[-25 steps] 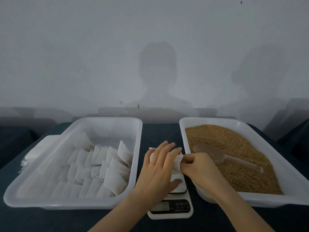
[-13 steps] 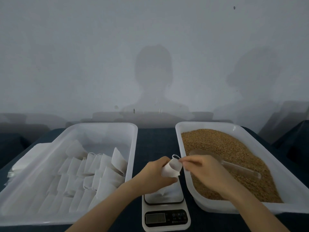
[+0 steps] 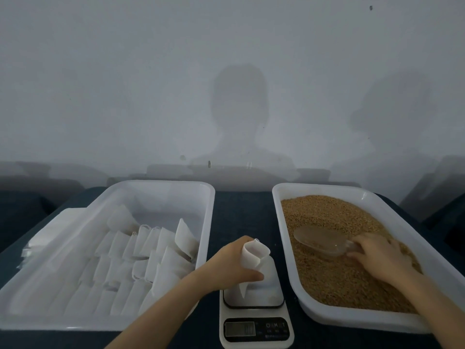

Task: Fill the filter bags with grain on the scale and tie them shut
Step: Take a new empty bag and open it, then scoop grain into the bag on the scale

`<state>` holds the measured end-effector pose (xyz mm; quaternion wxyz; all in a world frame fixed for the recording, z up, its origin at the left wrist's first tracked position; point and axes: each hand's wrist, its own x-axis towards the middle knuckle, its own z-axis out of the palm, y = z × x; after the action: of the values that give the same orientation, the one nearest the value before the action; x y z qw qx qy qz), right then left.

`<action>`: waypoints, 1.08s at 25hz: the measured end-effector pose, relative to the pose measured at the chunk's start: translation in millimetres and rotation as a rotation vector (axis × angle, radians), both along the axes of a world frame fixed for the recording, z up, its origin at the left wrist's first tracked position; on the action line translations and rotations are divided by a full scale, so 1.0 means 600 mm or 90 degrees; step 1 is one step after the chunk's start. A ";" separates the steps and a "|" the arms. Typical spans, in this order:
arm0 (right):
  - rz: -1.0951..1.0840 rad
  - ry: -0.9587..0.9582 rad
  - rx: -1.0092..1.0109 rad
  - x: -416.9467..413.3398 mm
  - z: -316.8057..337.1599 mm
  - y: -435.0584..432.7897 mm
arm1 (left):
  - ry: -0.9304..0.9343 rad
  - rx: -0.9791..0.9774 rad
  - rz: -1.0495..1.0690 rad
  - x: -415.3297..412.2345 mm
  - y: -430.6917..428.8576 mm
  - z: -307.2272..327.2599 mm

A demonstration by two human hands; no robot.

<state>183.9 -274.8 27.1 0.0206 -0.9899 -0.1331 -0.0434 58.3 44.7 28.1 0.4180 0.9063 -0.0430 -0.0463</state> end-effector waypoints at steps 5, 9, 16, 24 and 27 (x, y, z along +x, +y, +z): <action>-0.012 -0.110 -0.148 -0.008 0.028 -0.040 | 0.007 0.007 0.005 0.001 -0.003 -0.007; -0.029 -0.121 -0.199 -0.010 0.017 -0.001 | 0.014 0.004 0.005 0.002 -0.004 -0.007; -0.021 0.027 -0.015 0.006 -0.011 0.048 | 0.018 -0.015 0.013 0.004 -0.001 -0.008; -0.024 0.114 0.193 -0.009 0.003 -0.022 | 0.003 -0.035 0.014 0.008 -0.001 -0.011; -0.008 0.121 0.195 -0.022 0.011 -0.033 | 0.000 -0.037 0.008 0.007 0.000 -0.010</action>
<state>170.5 -294.4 34.0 0.1836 -0.9756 -0.1164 0.0302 62.3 44.5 22.0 0.4446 0.8939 -0.0387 -0.0426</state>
